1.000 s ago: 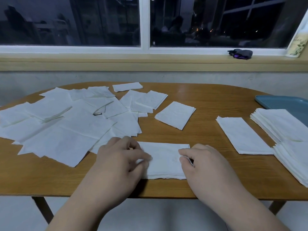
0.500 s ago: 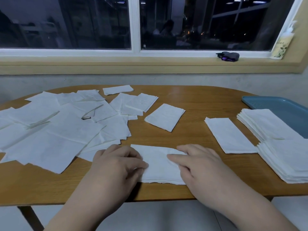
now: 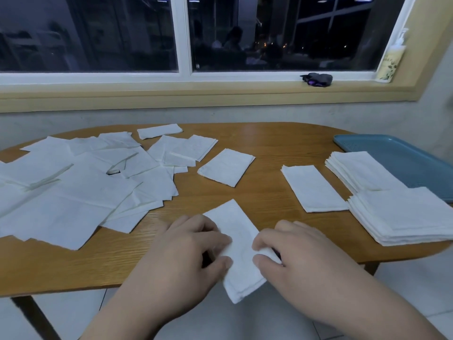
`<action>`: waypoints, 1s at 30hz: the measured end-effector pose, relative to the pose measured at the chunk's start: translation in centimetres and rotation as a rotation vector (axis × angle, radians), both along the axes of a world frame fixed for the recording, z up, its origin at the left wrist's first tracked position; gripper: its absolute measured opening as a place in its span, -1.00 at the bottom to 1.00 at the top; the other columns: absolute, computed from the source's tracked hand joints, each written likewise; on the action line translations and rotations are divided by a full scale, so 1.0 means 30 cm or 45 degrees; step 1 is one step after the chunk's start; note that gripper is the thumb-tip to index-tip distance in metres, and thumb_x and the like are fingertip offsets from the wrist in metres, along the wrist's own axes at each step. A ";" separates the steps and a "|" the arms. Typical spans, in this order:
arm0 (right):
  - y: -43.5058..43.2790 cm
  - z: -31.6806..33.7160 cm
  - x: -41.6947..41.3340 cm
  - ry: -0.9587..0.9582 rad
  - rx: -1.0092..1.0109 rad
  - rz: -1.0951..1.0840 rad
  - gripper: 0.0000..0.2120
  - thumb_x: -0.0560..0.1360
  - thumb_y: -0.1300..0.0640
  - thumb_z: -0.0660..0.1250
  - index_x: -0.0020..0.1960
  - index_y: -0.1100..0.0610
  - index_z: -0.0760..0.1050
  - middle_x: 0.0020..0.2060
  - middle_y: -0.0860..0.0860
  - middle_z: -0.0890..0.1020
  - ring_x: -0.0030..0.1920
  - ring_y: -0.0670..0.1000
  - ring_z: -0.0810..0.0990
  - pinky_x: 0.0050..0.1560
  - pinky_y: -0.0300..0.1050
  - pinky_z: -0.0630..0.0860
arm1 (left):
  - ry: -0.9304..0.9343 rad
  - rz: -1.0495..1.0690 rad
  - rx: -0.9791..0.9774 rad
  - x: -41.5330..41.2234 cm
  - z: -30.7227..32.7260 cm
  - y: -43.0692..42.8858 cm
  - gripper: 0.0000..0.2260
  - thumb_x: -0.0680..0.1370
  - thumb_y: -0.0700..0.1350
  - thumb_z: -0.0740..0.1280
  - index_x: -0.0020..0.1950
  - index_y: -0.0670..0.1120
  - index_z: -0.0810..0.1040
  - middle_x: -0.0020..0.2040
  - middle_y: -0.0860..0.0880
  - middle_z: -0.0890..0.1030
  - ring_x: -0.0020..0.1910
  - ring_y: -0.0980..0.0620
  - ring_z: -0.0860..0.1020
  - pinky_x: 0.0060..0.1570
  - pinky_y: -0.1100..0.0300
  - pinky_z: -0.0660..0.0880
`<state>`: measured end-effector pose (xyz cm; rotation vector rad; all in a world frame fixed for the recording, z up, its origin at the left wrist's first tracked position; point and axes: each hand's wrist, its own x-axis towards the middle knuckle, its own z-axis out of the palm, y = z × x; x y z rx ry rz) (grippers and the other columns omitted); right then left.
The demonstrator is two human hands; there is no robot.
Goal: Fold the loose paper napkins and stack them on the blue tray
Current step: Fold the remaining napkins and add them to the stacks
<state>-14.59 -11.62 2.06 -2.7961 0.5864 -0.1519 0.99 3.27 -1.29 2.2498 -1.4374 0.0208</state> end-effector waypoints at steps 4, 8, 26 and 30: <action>-0.006 0.007 -0.073 -0.001 0.122 -0.004 -0.70 0.63 -0.17 0.06 0.28 -0.14 0.41 -0.09 -0.12 0.54 -0.02 -0.13 0.49 0.03 -0.10 0.52 | 0.064 -0.097 -0.019 -0.012 0.003 0.014 -0.52 0.36 0.39 0.10 0.19 0.36 0.55 0.14 0.44 0.38 0.26 0.44 0.22 0.24 0.38 0.18; -0.007 0.011 -0.140 0.106 0.304 -0.036 -0.60 0.60 -0.27 0.11 0.42 -0.37 0.23 -0.09 -0.28 0.56 -0.09 -0.20 0.54 -0.02 -0.20 0.52 | 0.093 -0.176 0.000 -0.029 0.004 0.021 -0.56 0.36 0.36 0.19 0.20 0.35 0.56 0.18 0.46 0.40 0.29 0.48 0.19 0.33 0.28 0.23; -0.055 -0.040 -0.144 -0.654 0.961 -0.367 -0.73 0.53 0.21 0.39 -0.07 -0.18 0.67 -0.13 -0.22 0.71 -0.09 -0.18 0.66 -0.06 -0.15 0.61 | 0.409 -0.181 -0.158 -0.112 -0.012 -0.071 -0.65 0.47 0.39 0.26 0.25 0.54 0.38 0.28 0.47 0.30 0.38 0.33 0.26 0.32 0.33 0.26; -0.084 -0.011 -0.149 -0.751 0.995 -0.300 -0.65 0.54 0.23 0.39 -0.04 -0.27 0.64 -0.09 -0.17 0.71 -0.04 -0.12 0.67 0.04 -0.03 0.63 | 0.748 -0.264 -0.214 -0.143 0.019 -0.110 -0.43 0.41 0.44 0.23 0.41 0.49 0.22 0.31 0.49 0.40 0.33 0.41 0.37 0.32 0.24 0.38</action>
